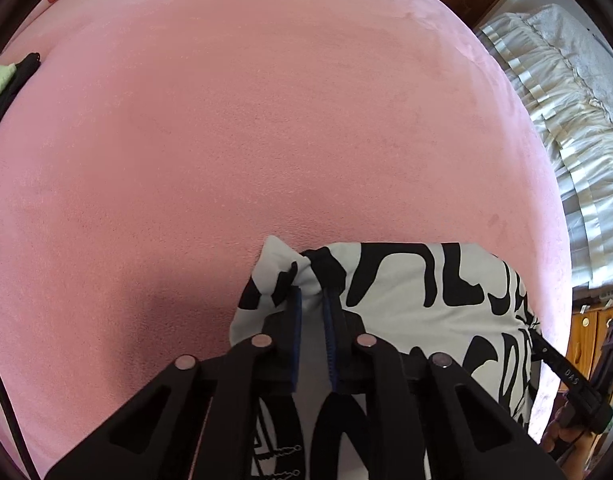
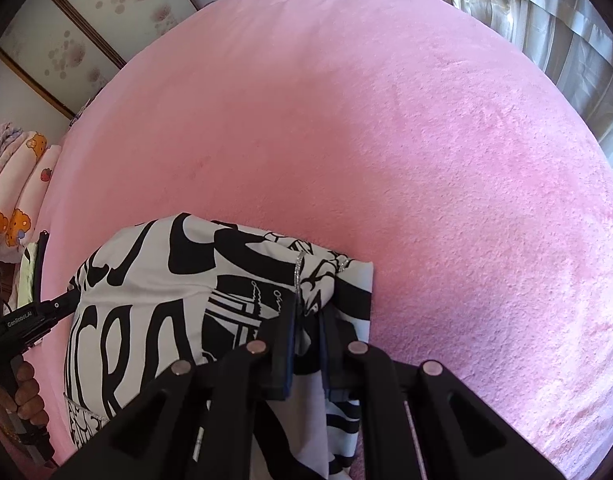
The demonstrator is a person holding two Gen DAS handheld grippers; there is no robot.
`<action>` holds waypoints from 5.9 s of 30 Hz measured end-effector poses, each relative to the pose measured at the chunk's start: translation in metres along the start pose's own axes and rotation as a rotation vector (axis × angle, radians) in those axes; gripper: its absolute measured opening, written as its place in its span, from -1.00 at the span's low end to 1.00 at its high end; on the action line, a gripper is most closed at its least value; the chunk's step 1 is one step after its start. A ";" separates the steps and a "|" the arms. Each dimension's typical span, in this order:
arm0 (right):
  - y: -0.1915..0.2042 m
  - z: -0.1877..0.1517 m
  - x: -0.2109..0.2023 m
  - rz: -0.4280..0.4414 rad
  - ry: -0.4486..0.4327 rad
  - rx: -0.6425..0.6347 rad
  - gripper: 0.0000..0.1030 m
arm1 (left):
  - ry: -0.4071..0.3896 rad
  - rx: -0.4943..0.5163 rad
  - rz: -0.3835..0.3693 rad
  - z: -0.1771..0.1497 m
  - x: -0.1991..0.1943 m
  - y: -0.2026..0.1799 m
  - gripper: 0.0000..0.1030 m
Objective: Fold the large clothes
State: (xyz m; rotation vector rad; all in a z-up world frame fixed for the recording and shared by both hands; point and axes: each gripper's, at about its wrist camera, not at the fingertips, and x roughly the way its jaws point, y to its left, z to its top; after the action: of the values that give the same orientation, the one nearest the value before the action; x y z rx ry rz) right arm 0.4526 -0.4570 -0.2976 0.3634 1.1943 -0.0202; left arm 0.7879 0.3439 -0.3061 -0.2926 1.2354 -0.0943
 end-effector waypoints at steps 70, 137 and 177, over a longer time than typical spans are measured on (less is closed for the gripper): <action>0.059 -0.069 -0.074 0.254 0.071 -0.043 -1.00 | 0.055 0.066 -0.036 -0.121 -0.064 -0.034 -0.41; -0.062 -0.073 0.034 0.702 0.480 0.083 0.59 | 0.367 -0.011 -0.378 -0.099 0.053 -0.008 1.00; 0.074 -0.169 -0.131 0.681 0.302 -0.160 -0.55 | 0.109 -0.097 -0.091 -0.211 -0.219 0.046 -0.13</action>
State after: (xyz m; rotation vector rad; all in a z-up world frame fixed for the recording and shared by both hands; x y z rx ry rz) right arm 0.2663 -0.3613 -0.2125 0.6305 1.3050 0.7380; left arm 0.5128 0.4028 -0.1807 -0.4329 1.3374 -0.1304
